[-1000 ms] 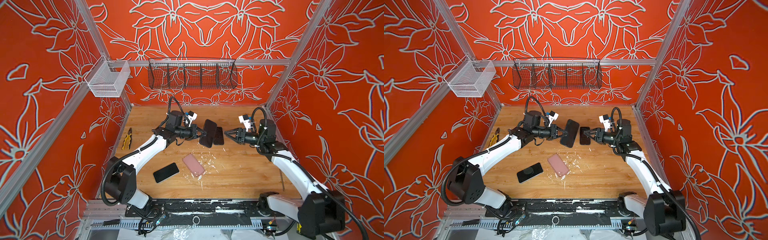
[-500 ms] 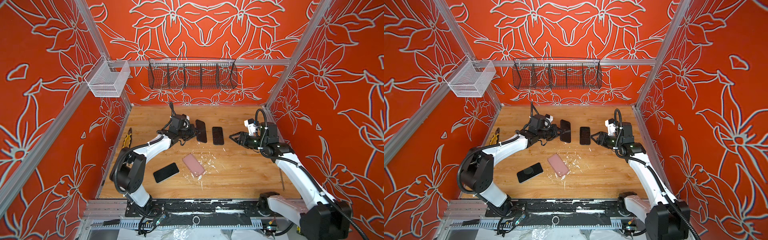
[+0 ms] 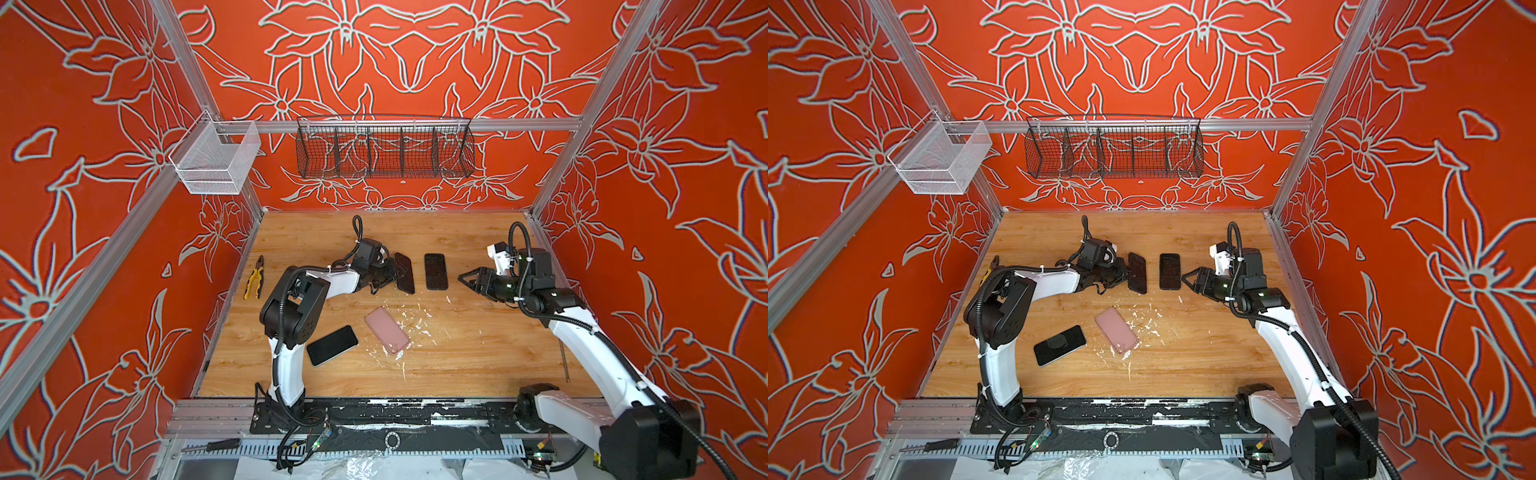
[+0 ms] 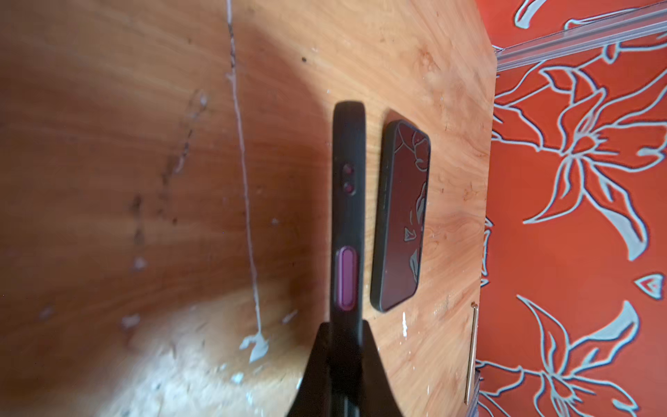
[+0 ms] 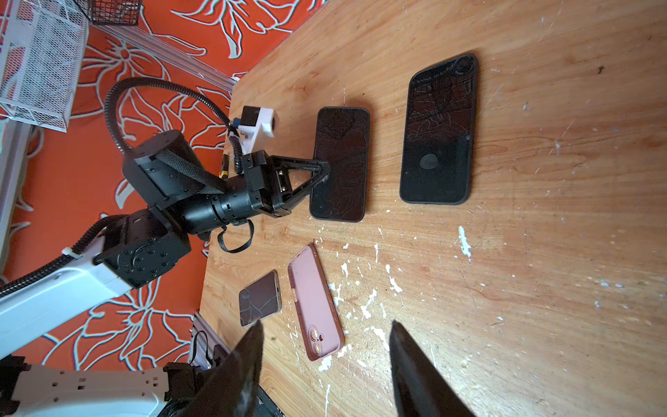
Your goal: Put the phone into the phone case
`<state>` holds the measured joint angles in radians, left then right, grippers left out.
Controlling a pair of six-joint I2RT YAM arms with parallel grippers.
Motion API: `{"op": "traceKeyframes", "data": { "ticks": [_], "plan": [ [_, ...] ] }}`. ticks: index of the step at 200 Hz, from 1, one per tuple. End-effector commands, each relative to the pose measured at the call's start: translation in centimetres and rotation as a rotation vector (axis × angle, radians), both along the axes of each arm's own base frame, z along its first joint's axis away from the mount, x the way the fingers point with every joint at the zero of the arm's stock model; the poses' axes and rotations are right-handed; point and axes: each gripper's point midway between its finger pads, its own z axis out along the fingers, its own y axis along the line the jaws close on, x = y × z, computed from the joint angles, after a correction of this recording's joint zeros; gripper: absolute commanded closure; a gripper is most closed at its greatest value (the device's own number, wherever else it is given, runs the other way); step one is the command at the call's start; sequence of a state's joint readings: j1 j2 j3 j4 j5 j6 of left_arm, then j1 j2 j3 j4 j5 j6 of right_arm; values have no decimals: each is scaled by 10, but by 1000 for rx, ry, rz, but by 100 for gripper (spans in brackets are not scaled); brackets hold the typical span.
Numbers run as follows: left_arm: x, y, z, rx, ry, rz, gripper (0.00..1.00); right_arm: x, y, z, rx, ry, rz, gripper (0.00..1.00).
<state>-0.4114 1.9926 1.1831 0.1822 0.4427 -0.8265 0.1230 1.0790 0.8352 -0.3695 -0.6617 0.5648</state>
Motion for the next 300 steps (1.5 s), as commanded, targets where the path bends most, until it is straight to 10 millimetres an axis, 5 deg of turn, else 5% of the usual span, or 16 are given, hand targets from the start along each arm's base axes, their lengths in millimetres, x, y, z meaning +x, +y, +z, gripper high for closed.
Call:
{"op": "traceKeyframes", "data": {
  "ticks": [1,152,196,224,263,278,300],
  "plan": [
    [21,-8,23,-39,-119,-25,100,-1,-1,-4,7,10,-6,43],
    [32,17,-10,63,-65,-53,75,5,3,-6,50,15,-12,43],
    [40,42,-10,161,-85,15,62,4,5,-4,64,15,-4,43],
    [40,56,7,225,-125,51,44,0,6,-6,68,19,11,43],
    [23,92,80,337,-215,163,11,-9,12,-8,33,23,57,44],
    [1,117,103,418,-183,231,0,-14,23,-7,-3,12,102,43],
    [-47,160,119,568,-83,307,2,-21,56,-5,-56,-16,217,41]
  ]
}}
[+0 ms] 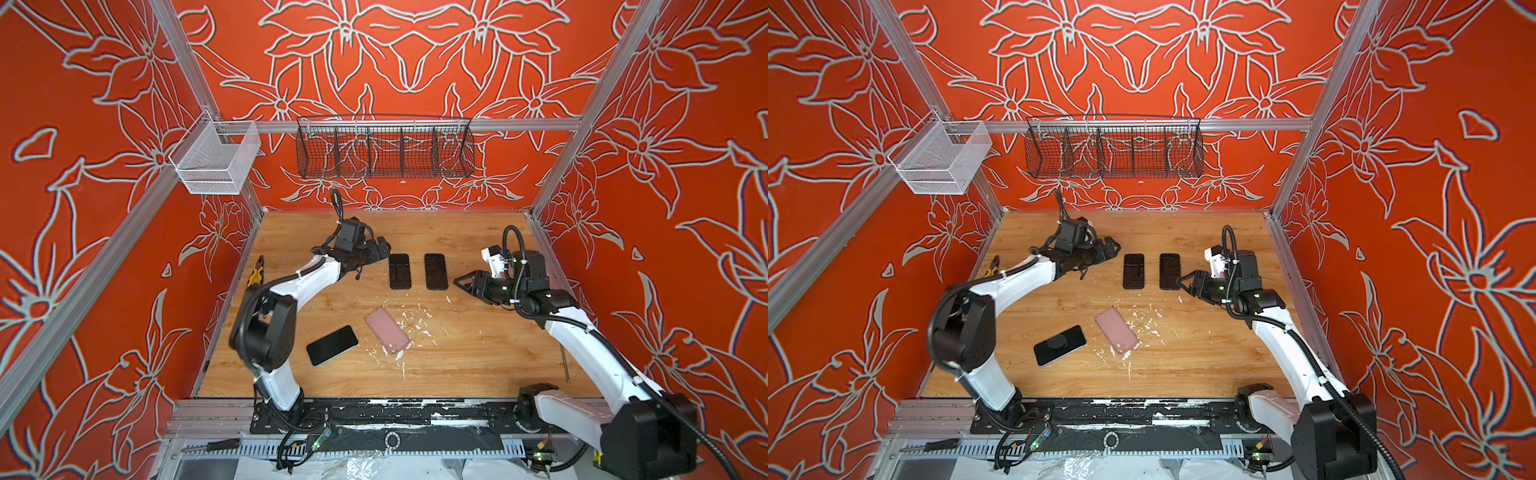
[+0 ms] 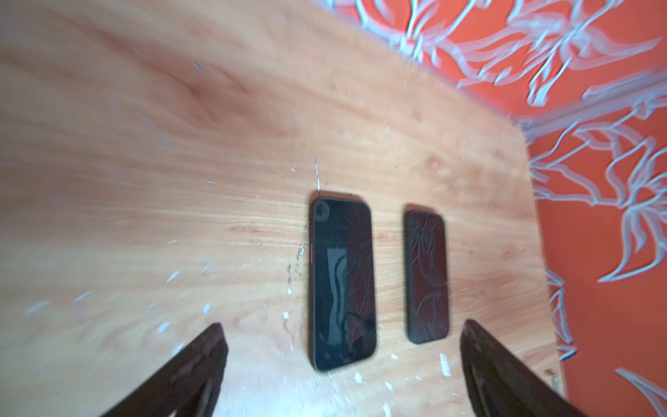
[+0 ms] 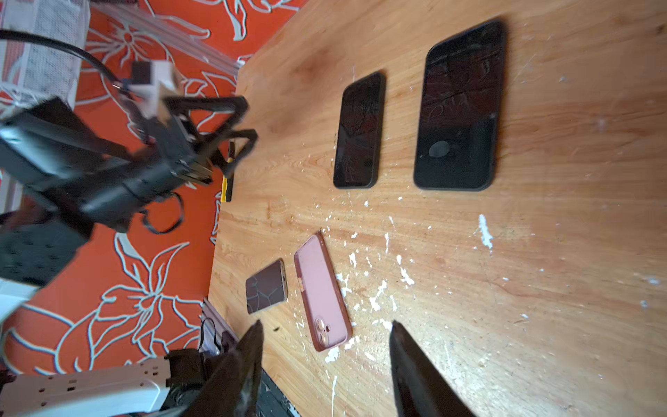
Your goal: Put the phone into the phone case
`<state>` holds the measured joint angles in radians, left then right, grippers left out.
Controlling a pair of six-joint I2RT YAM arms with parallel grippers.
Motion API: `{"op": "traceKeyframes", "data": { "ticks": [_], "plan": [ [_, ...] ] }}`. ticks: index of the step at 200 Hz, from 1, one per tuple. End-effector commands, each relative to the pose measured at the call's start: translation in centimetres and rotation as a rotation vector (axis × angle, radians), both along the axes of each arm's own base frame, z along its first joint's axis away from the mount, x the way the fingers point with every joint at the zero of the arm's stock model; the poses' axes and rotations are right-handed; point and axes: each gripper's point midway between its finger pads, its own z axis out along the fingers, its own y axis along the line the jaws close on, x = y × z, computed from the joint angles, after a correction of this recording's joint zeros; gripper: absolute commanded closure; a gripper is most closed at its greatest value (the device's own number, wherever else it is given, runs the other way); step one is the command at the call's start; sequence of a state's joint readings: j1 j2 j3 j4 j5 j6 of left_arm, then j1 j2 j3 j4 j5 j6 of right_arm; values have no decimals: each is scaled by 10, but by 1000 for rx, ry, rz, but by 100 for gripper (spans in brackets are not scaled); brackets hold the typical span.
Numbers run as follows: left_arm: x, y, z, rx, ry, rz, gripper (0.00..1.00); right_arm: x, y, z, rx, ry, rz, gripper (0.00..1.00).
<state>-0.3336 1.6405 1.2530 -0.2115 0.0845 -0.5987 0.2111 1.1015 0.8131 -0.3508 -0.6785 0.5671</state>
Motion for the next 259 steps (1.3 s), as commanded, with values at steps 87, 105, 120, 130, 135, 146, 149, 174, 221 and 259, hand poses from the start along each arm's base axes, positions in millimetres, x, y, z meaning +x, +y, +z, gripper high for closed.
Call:
{"op": "traceKeyframes", "data": {
  "ticks": [87,105,120,130,135,146,149,174,221,259],
  "plan": [
    [-247,156,-38,289,603,463,2,-28,204,-35,-100,-36,487,33],
    [-261,173,-54,238,668,556,2,-32,231,-50,-118,5,524,31],
    [-266,175,-71,128,699,603,2,-39,249,-63,-133,34,557,30],
    [-265,171,-80,47,703,611,2,-44,258,-70,-144,50,578,29],
    [-265,169,-85,16,711,615,2,-47,263,-75,-151,57,589,29],
    [-264,163,-95,-40,724,605,2,-52,270,-83,-168,73,605,28],
    [-263,162,-98,-52,726,603,2,-53,271,-86,-175,77,606,28],
    [-261,155,-116,-100,755,560,2,-59,280,-104,-200,110,614,27],
    [-266,153,-138,-171,775,567,2,-63,296,-130,-259,123,623,24],
    [-257,146,-140,-236,712,545,2,-61,300,-145,-283,139,612,24]
  ]
}}
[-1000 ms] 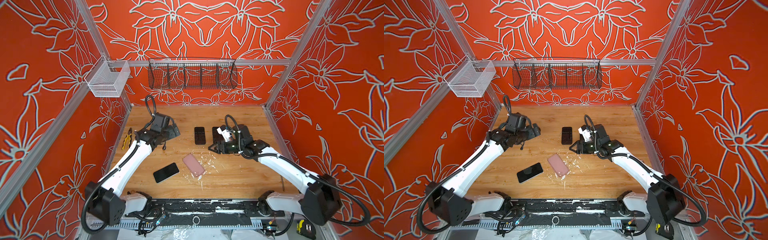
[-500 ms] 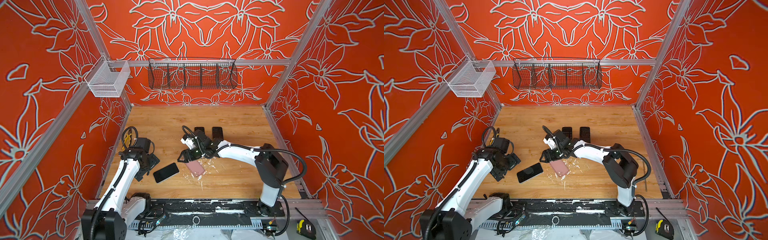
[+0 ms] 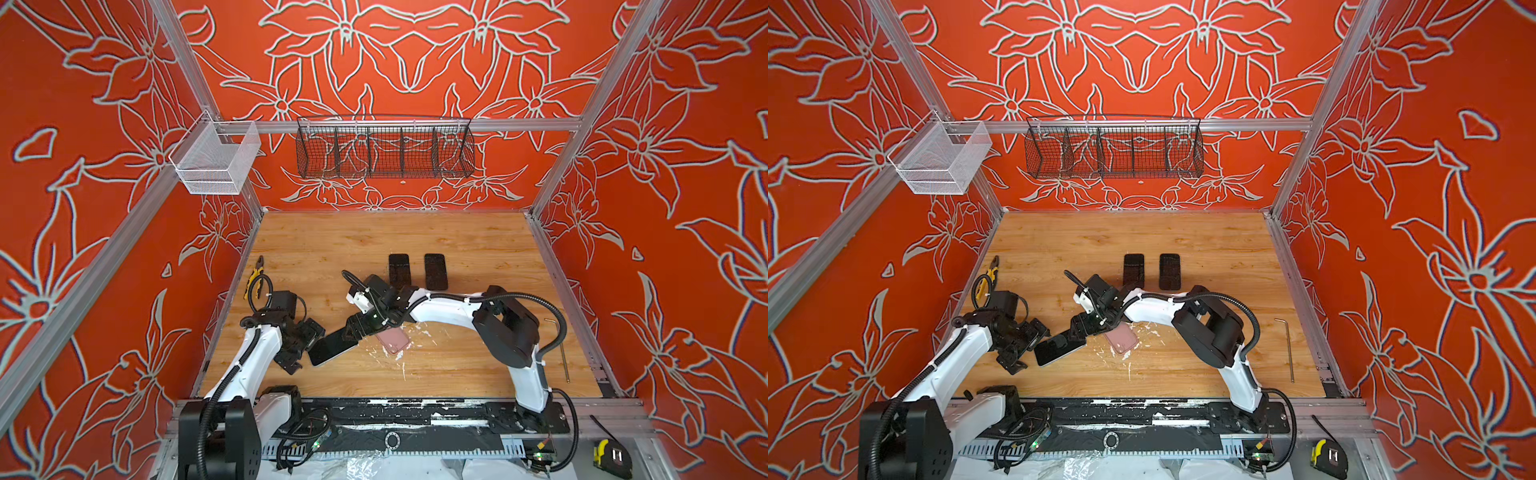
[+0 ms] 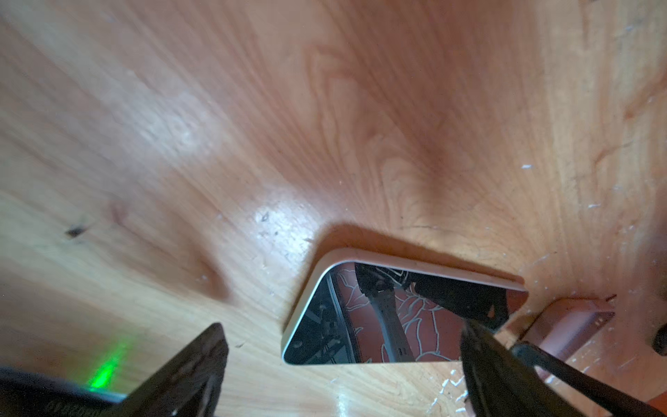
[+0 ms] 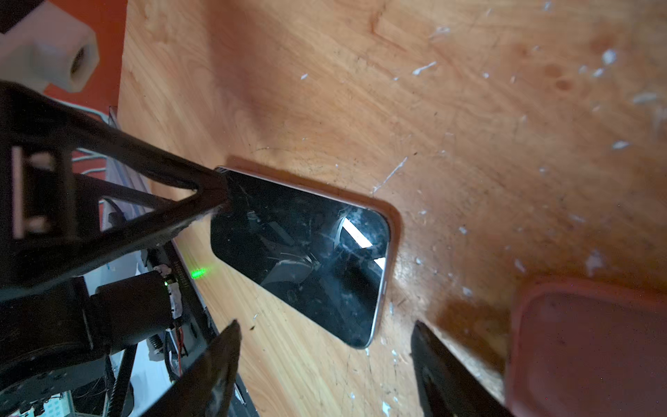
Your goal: Put the phone into the phone case
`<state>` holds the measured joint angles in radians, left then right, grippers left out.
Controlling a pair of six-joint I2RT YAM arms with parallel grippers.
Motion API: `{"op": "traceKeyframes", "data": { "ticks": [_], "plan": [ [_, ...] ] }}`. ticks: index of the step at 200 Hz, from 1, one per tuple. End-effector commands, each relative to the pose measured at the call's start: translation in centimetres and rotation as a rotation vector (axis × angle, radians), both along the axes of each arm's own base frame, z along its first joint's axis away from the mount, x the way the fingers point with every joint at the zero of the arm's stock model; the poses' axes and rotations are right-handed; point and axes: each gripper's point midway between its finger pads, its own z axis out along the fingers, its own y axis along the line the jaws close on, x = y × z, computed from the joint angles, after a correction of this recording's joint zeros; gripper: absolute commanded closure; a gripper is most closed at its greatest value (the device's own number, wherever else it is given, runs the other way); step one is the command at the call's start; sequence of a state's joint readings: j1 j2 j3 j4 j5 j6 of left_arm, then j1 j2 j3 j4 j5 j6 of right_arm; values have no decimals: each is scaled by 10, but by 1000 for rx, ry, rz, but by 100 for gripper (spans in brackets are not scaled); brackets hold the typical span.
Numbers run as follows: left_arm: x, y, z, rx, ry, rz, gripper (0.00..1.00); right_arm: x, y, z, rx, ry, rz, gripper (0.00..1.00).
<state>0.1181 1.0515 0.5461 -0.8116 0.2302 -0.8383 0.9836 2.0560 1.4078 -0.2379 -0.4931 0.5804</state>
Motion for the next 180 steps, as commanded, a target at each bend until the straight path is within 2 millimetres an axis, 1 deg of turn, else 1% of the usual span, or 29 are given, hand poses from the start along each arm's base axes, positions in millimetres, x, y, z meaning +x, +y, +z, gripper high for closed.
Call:
{"op": "traceKeyframes", "data": {
  "ticks": [1,35,87,123,141,154,156,180],
  "plan": [
    [14,-6,5,-44,-87,9,2,6,4,-7,-27,-9,-23,24],
    [11,-3,1,-42,-98,30,2,2,13,-12,-13,15,4,25],
    [11,-10,-10,-93,-92,36,2,-11,24,-12,43,72,69,25],
    [17,-17,-10,-132,-116,13,2,-15,28,-11,76,92,85,25],
    [23,-24,-5,-175,-164,1,2,-17,29,-12,84,104,85,25],
    [33,-32,4,-224,-238,-18,2,-17,28,-14,86,110,81,25],
    [35,-32,9,-226,-268,-21,2,-17,28,-14,84,111,81,25],
    [51,-43,40,-283,-450,-62,2,-17,25,-17,82,117,72,25]
  ]
}}
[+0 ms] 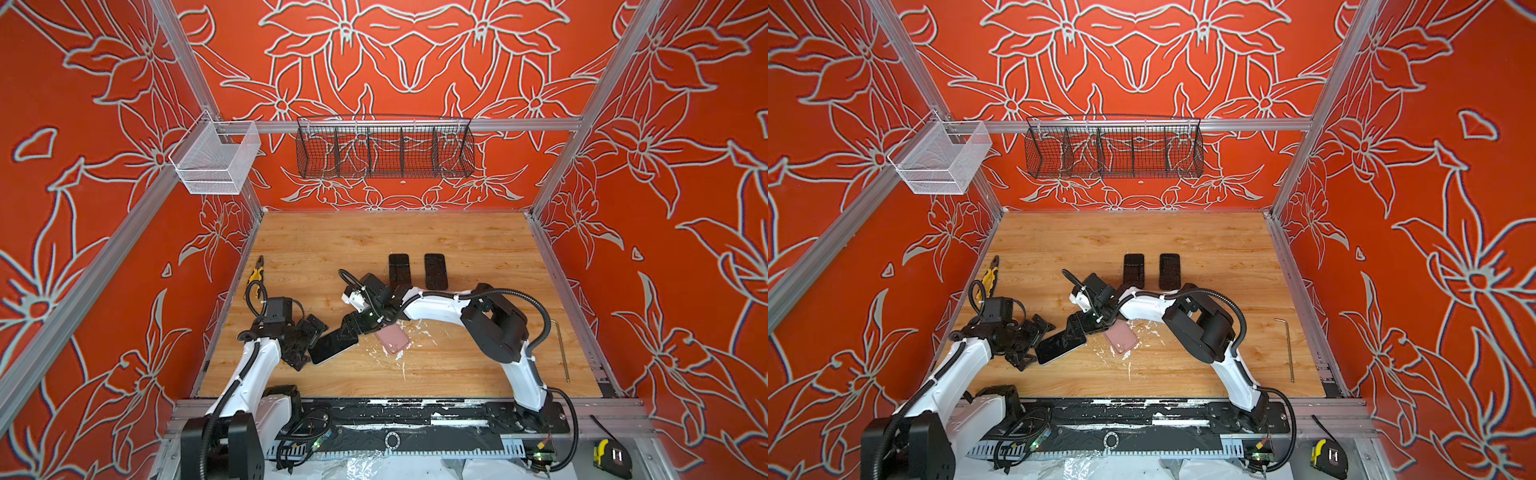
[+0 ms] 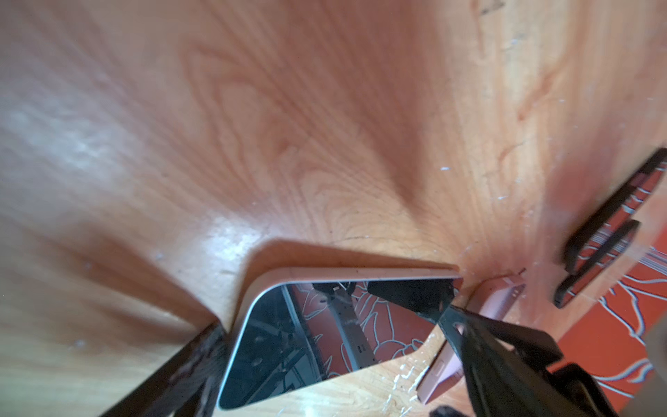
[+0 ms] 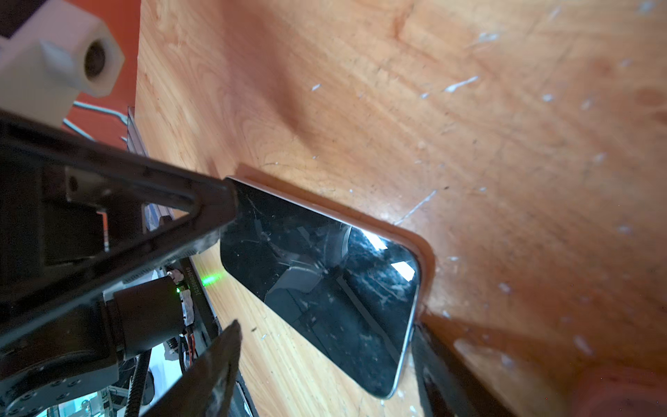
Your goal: Put the phone into the phone case
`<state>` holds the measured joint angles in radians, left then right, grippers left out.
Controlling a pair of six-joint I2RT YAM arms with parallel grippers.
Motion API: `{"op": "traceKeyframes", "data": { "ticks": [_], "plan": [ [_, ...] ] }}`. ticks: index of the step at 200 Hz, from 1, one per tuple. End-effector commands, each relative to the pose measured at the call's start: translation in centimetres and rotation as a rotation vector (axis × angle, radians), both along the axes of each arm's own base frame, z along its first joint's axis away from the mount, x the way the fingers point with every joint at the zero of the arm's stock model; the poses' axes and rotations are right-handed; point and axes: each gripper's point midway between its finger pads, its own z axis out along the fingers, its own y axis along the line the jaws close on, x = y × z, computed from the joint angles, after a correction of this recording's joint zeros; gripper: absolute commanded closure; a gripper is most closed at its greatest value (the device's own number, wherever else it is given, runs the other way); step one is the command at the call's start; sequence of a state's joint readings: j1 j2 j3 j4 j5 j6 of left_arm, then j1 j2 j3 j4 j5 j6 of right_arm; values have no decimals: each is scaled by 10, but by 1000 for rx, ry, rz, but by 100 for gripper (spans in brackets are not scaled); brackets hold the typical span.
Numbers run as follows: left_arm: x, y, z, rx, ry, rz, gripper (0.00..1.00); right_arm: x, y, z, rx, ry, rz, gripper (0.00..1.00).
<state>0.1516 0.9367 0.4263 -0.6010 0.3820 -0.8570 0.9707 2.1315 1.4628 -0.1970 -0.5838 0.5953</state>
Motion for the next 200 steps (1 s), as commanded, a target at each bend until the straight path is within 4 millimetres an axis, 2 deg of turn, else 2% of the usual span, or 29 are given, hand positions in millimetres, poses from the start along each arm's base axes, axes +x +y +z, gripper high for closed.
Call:
{"op": "traceKeyframes", "data": {
  "ticks": [1,25,42,86,115,129,140,150,173,200],
  "plan": [
    [28,-27,39,-151,-243,-77,2,-20,8,-10,27,55,45,25],
    [34,-34,68,-163,-360,-137,1,-17,3,-12,29,57,25,25],
    [33,-38,79,-169,-390,-174,0,-15,-1,-13,31,63,10,25],
    [30,-44,87,-194,-426,-204,5,-12,-2,-16,35,72,-1,26],
    [29,-44,84,-192,-415,-200,11,-12,-2,-16,35,75,-3,26],
    [27,-42,82,-183,-403,-196,22,-12,-2,-16,35,73,-4,26],
    [26,-42,81,-179,-394,-194,26,-12,-3,-17,34,76,-5,26],
    [25,-41,79,-173,-382,-191,34,-11,-3,-17,33,74,-7,26],
    [22,-39,75,-161,-358,-185,46,-12,-3,-17,34,74,-9,27],
    [20,-37,71,-148,-338,-176,52,-11,-4,-17,36,74,-14,27]
  ]
}}
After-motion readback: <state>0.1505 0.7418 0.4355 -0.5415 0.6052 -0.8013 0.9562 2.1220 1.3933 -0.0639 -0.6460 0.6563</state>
